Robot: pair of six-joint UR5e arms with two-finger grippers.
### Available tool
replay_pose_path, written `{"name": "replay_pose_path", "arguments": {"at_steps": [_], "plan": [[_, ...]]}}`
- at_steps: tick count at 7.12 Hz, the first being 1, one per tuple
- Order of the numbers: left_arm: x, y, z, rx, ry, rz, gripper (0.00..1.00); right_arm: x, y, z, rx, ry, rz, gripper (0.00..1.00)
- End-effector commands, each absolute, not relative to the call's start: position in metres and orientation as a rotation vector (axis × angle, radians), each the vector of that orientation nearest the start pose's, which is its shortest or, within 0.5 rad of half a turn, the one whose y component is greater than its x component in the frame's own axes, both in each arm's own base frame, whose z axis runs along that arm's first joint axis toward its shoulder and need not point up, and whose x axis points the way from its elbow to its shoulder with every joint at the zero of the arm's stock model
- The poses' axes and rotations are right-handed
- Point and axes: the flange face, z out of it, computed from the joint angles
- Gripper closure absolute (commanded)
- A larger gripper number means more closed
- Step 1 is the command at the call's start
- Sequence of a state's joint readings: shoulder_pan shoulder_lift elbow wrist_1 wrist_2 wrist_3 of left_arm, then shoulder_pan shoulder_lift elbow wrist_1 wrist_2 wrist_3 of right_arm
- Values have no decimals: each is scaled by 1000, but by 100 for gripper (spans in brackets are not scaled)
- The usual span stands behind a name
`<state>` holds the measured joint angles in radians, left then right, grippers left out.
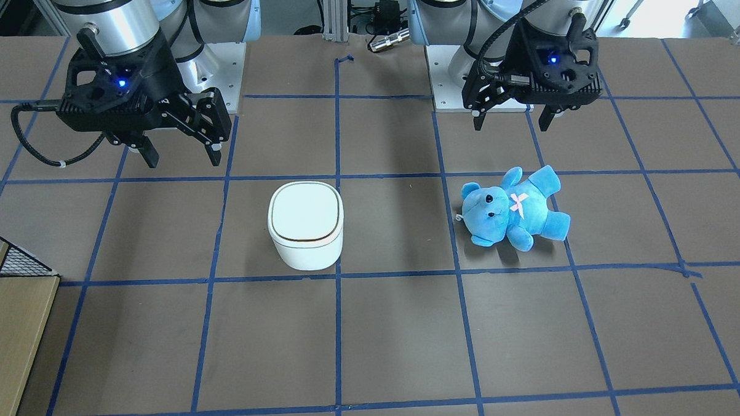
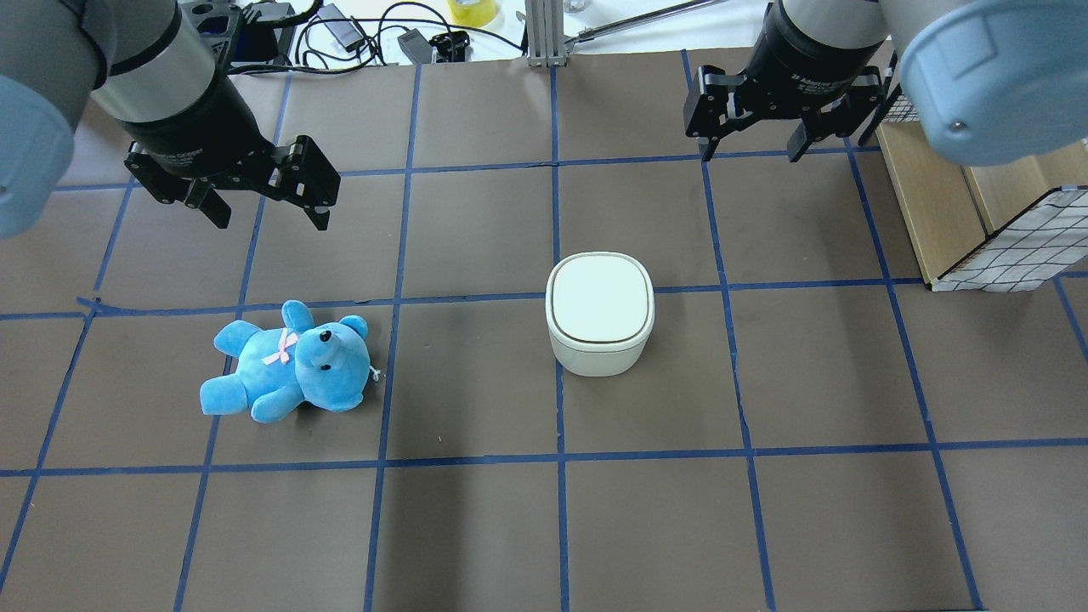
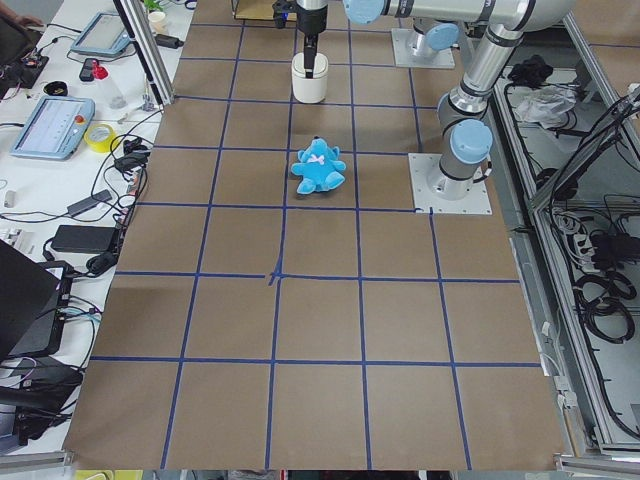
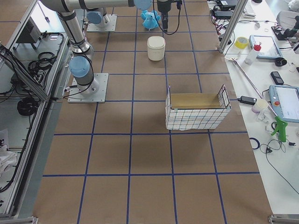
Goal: Open trash can with right arm
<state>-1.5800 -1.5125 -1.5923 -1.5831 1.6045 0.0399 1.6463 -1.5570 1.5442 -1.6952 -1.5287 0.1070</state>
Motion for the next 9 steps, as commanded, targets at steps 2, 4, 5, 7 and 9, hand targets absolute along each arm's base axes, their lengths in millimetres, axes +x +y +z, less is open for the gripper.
{"name": "replay_pose_path", "arguments": {"at_steps": [2,4,5,7,9], "plan": [[-134,-468,504,76,3106,-37,0,180,-493,487,45,3089,-91,100],[-134,-468,504,76,3106,-37,0,215,-500,454,87,3096,-3,100],[-134,-468,504,76,3106,-37,0,250,-500,428,42,3117,52,100],[-135,-468,504,78,3106,-37,0,273,-503,397,39,3119,90,100],[-134,-468,504,76,3106,-37,0,274,-504,364,71,3094,-1,100]]}}
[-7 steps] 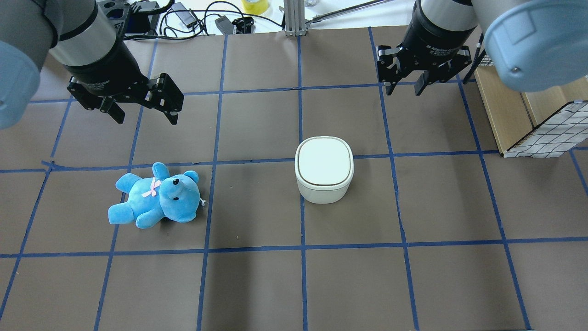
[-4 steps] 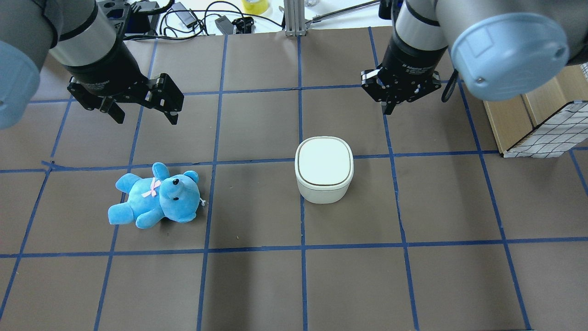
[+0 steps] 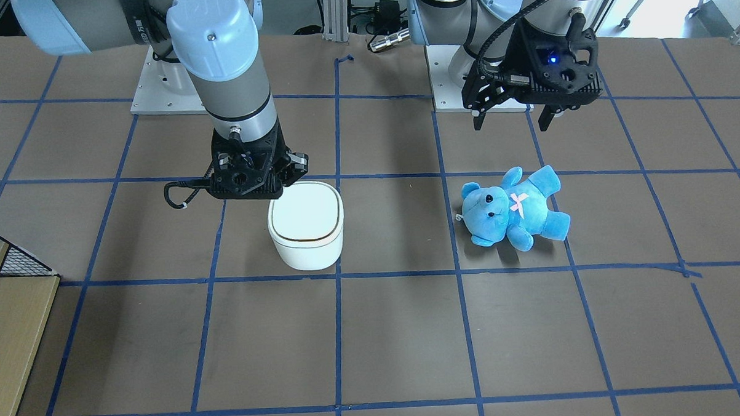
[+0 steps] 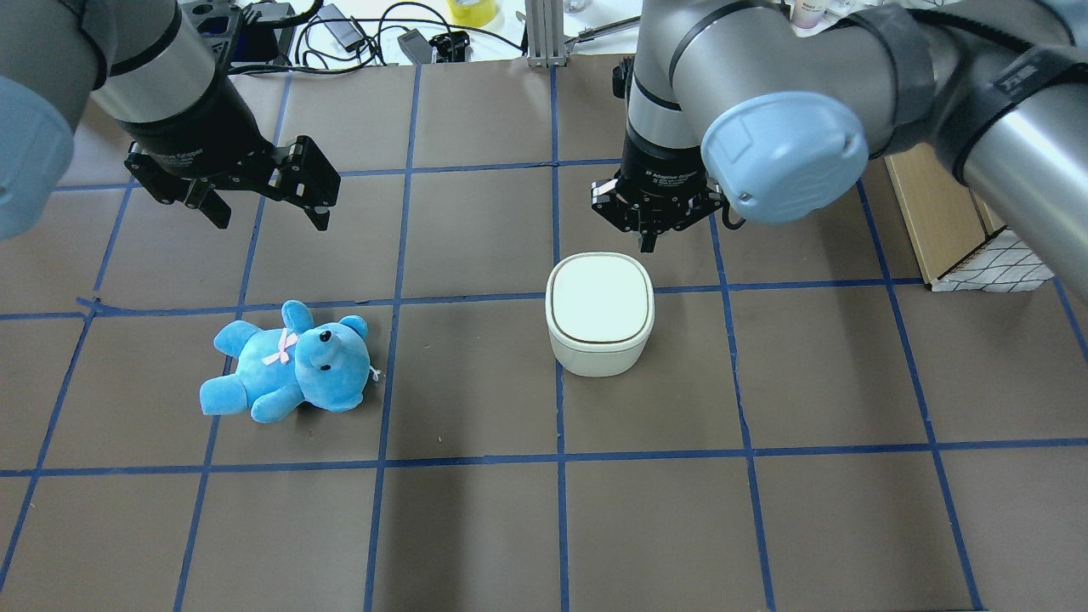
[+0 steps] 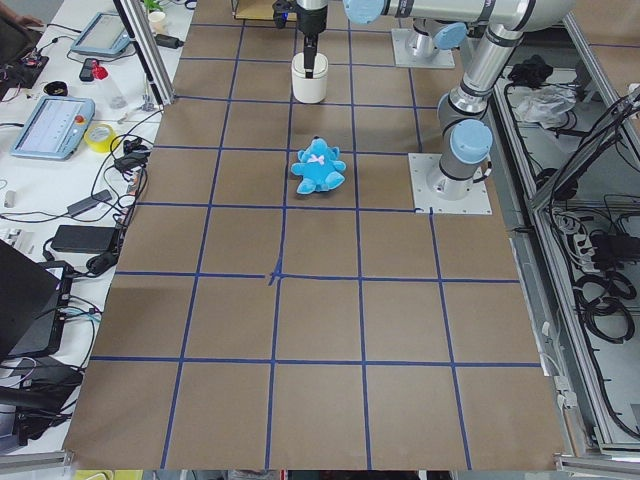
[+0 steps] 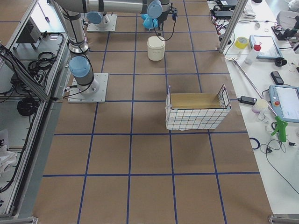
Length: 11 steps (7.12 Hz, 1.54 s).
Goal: Open trash can with right arm
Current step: 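Move the right gripper forward and down onto the white trash can lid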
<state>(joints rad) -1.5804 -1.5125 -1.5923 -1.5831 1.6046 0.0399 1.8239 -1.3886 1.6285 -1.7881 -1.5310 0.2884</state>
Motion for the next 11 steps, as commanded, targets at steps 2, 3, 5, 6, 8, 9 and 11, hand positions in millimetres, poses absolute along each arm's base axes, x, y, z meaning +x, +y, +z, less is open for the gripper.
{"name": "replay_pose_path", "arguments": {"at_steps": [2,3,5,6,8,9,11], "plan": [[-134,-468,504,76,3106,-37,0,272,-494,338,70,3106,57,100],[-134,-468,504,76,3106,-37,0,271,-493,333,73,3107,74,100],[-134,-468,504,76,3106,-37,0,271,-492,327,78,3108,91,100],[-134,-468,504,76,3106,-37,0,271,-492,324,76,3111,99,100],[-134,-468,504,76,3106,-37,0,272,-495,317,76,3113,109,100],[-134,-468,504,76,3106,-37,0,273,-497,311,74,3114,118,100],[-134,-468,504,76,3106,-37,0,273,-498,308,74,3115,127,100]]}}
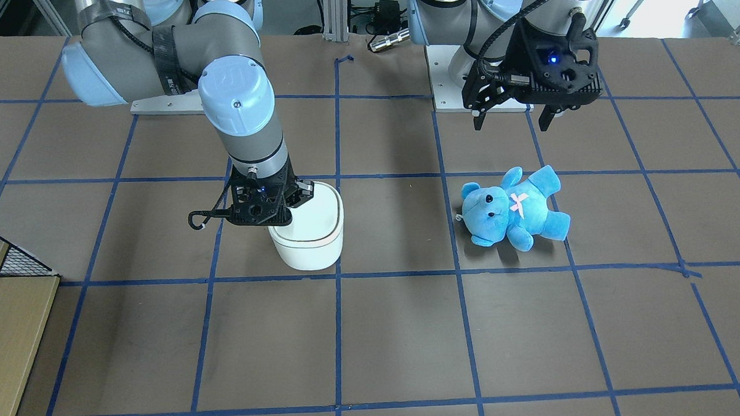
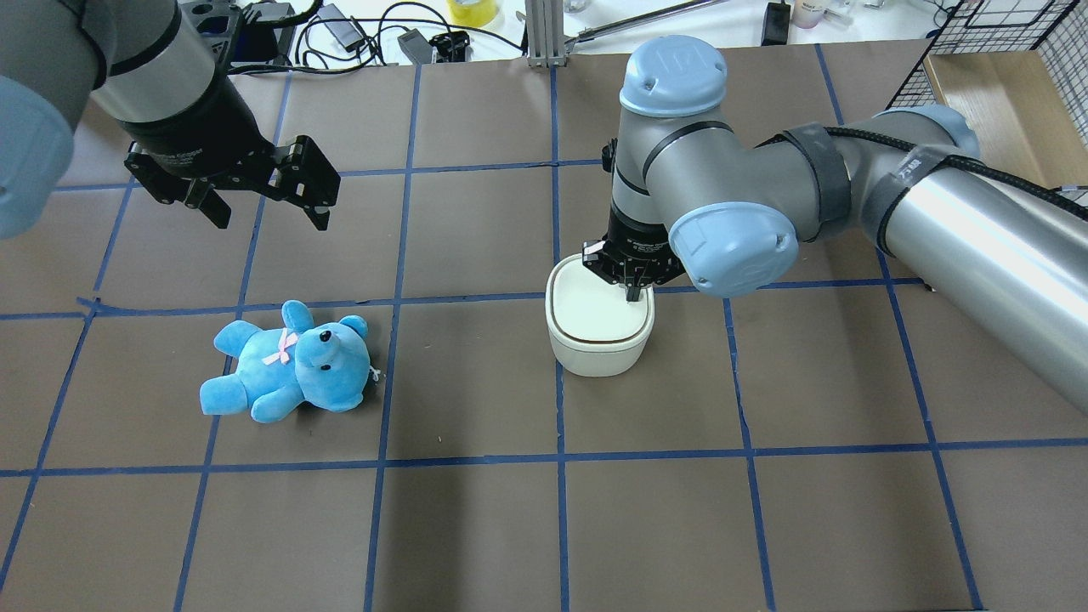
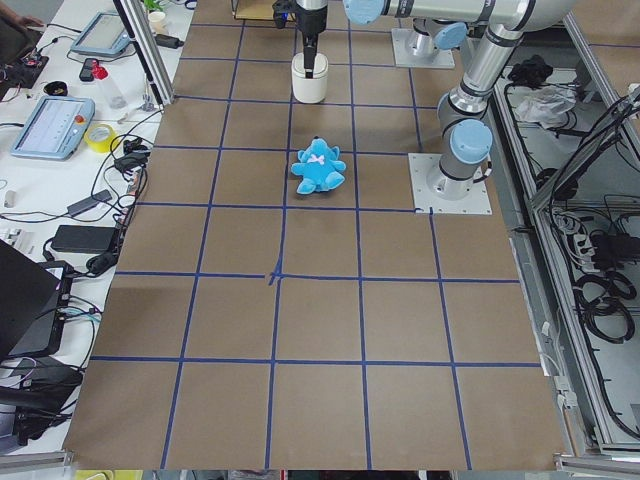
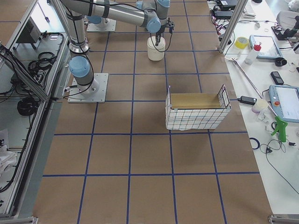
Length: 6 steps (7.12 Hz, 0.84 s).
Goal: Open trash can with right arm
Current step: 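Press the right gripper down on the lid's near edge to pop it open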
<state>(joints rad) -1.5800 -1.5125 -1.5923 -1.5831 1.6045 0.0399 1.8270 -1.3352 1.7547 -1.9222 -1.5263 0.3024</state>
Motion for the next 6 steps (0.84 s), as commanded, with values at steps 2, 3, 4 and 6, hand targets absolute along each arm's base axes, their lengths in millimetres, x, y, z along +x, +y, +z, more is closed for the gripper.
{"name": "replay_pose_path", "arguments": {"at_steps": [2,3,4,6], "plan": [[-134,-468,504,76,3106,-37,0,273,-498,310,74,3115,117,100],[-134,-468,504,76,3106,-37,0,273,-498,316,78,3114,108,100],[-134,-468,504,76,3106,-37,0,272,-498,331,78,3107,74,100],[-135,-468,504,78,3106,-37,0,267,-485,369,76,3096,0,100]]}}
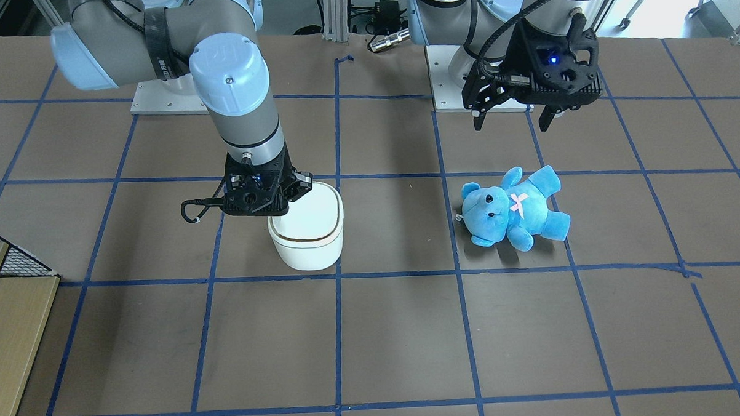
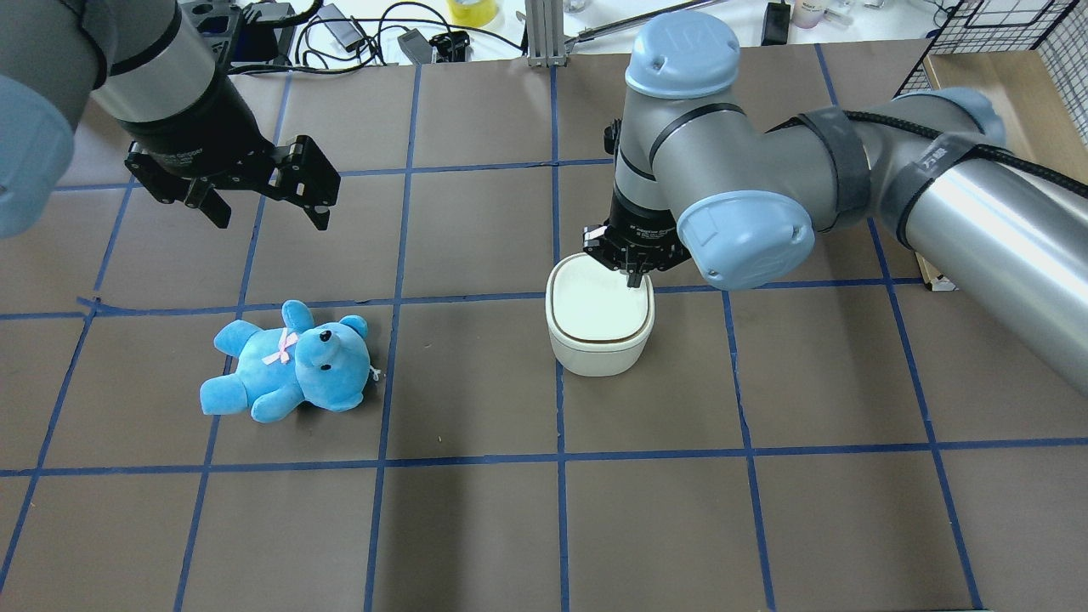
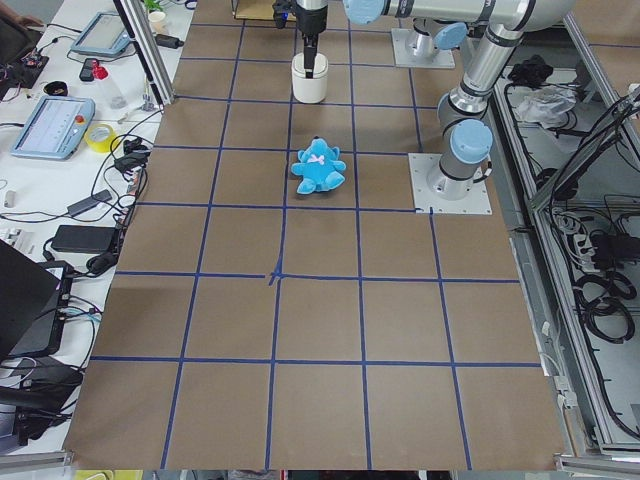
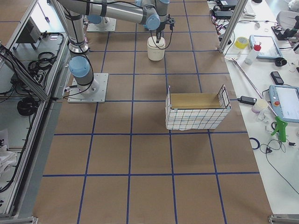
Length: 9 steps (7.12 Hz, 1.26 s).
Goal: Open trash can with right arm
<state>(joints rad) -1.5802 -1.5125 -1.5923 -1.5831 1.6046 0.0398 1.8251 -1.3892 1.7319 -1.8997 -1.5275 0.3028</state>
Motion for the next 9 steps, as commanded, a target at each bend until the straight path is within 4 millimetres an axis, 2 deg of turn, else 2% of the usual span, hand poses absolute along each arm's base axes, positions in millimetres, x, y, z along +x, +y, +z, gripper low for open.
{"name": "replay_pose_path", "arguments": {"at_steps": [1,3,4,5,6,7,9], "plan": [[-134,-468,504,76,3106,-37,0,265,-488,388,78,3097,-6,100],[-134,-468,504,76,3106,-37,0,251,-504,436,55,3112,16,100],[-134,-468,504,76,3106,-37,0,224,-517,475,25,3108,47,100],[-134,-468,504,76,3106,-37,0,193,-525,502,-7,3105,89,98],[-134,-468,504,76,3106,-37,0,178,-528,514,-30,3113,82,79],[-134,-468,504,76,3106,-37,0,170,-527,524,-77,3140,30,44],[-134,-468,504,76,3106,-37,0,167,-532,530,-130,3181,-80,18]]}}
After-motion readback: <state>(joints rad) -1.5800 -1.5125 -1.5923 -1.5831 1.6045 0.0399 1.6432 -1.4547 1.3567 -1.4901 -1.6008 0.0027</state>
